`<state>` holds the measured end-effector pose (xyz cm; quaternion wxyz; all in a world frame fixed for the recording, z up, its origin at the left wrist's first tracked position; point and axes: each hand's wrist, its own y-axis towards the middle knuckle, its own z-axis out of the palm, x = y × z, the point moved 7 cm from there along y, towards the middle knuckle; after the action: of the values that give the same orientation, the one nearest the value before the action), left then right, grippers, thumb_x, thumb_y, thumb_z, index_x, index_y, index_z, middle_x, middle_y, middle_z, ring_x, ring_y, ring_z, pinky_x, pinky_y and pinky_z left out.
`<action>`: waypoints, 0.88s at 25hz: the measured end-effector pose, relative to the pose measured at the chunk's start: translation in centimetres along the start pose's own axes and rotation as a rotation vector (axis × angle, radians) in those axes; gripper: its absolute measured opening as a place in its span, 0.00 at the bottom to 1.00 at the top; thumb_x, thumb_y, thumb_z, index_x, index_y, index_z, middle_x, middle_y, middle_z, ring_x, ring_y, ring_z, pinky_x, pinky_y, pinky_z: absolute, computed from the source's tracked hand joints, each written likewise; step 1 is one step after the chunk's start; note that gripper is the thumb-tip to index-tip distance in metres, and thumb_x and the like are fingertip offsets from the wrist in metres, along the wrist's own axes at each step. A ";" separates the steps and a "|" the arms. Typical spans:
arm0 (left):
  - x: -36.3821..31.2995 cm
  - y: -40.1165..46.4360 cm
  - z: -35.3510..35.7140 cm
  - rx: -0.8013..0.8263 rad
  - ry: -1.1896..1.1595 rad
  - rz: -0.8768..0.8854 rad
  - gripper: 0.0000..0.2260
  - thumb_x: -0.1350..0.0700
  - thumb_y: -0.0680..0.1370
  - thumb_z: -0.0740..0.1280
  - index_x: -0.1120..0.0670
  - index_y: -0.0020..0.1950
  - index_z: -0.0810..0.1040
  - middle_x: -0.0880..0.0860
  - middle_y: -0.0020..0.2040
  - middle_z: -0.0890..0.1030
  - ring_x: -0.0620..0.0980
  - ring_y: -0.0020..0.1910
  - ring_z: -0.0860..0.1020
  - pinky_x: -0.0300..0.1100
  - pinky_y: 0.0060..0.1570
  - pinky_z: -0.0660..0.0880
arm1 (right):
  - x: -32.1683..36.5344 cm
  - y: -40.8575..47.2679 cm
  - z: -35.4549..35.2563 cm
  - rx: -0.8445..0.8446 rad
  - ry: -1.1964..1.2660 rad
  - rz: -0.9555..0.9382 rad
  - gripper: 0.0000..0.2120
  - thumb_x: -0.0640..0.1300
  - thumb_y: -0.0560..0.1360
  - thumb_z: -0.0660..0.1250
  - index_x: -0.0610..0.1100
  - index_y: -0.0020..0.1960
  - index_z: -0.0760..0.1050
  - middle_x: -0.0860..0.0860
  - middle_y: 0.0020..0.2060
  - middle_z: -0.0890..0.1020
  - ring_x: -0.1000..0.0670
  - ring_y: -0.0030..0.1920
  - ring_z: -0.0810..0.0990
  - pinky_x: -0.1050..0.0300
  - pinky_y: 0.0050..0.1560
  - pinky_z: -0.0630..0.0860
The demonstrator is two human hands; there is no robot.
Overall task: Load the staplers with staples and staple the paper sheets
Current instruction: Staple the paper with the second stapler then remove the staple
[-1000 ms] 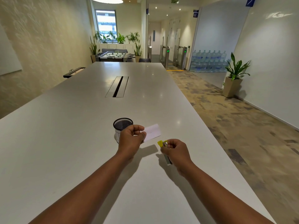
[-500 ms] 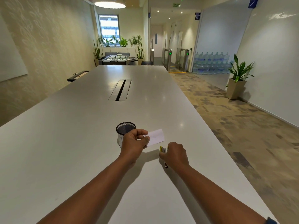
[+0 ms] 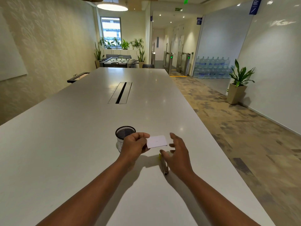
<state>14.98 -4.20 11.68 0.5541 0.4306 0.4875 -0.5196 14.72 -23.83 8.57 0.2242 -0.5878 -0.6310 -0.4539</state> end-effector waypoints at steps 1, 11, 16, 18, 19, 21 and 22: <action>0.0 0.1 0.2 0.014 -0.037 -0.029 0.09 0.69 0.78 0.63 0.60 0.49 0.83 0.59 0.45 0.85 0.52 0.43 0.84 0.40 0.41 0.81 | 0.9 0.0 -0.7 -0.018 0.097 -0.049 0.30 0.41 0.74 0.75 0.54 0.72 0.70 0.61 0.65 0.73 0.60 0.59 0.77 0.74 0.50 0.74; 0.4 -0.3 1.2 0.173 0.135 -0.044 0.08 0.56 0.76 0.74 0.60 0.45 0.81 0.51 0.29 0.72 0.47 0.27 0.69 0.38 0.29 0.68 | 2.5 -0.5 -1.8 0.016 0.607 0.113 0.08 0.36 0.78 0.70 0.47 0.53 0.80 0.49 0.39 0.84 0.52 0.41 0.83 0.59 0.44 0.79; 0.2 -0.7 1.2 0.205 0.180 -0.062 0.05 0.58 0.76 0.72 0.57 0.43 0.77 0.53 0.34 0.75 0.48 0.31 0.74 0.39 0.34 0.71 | 3.1 -1.2 -1.8 0.020 0.663 0.149 0.12 0.33 0.78 0.70 0.45 0.54 0.72 0.46 0.37 0.83 0.52 0.37 0.82 0.60 0.38 0.78; -0.1 -1.0 1.5 0.202 0.099 -0.052 0.03 0.61 0.77 0.70 0.57 0.48 0.77 0.55 0.39 0.82 0.48 0.37 0.81 0.39 0.37 0.77 | 3.7 -1.2 -1.9 0.019 0.660 0.143 0.09 0.32 0.77 0.70 0.43 0.53 0.76 0.46 0.39 0.81 0.52 0.36 0.82 0.59 0.37 0.78; -0.4 -1.2 1.6 0.180 0.041 -0.038 0.06 0.63 0.77 0.70 0.57 0.50 0.75 0.56 0.40 0.84 0.50 0.38 0.83 0.40 0.38 0.79 | 3.9 -1.2 -2.0 0.023 0.653 0.140 0.09 0.32 0.77 0.69 0.42 0.54 0.79 0.46 0.41 0.81 0.52 0.36 0.82 0.60 0.38 0.78; -1.0 -1.3 1.5 0.124 -0.007 0.010 0.12 0.65 0.77 0.69 0.54 0.56 0.71 0.57 0.39 0.86 0.54 0.38 0.85 0.41 0.39 0.80 | 4.3 -1.2 -2.2 0.031 0.645 0.140 0.10 0.32 0.77 0.70 0.43 0.56 0.82 0.46 0.42 0.82 0.53 0.37 0.82 0.61 0.38 0.78; -1.4 -1.4 1.5 0.112 0.003 0.043 0.14 0.64 0.78 0.69 0.51 0.59 0.70 0.58 0.39 0.85 0.54 0.37 0.85 0.42 0.39 0.81 | 4.4 -1.1 -2.3 0.033 0.643 0.140 0.11 0.33 0.77 0.70 0.44 0.56 0.82 0.46 0.42 0.83 0.54 0.37 0.82 0.62 0.38 0.78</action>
<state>13.72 -5.54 13.37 0.5394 0.4722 0.4491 -0.5333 12.14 -23.23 12.94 0.4519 -0.4528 -0.4933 -0.5894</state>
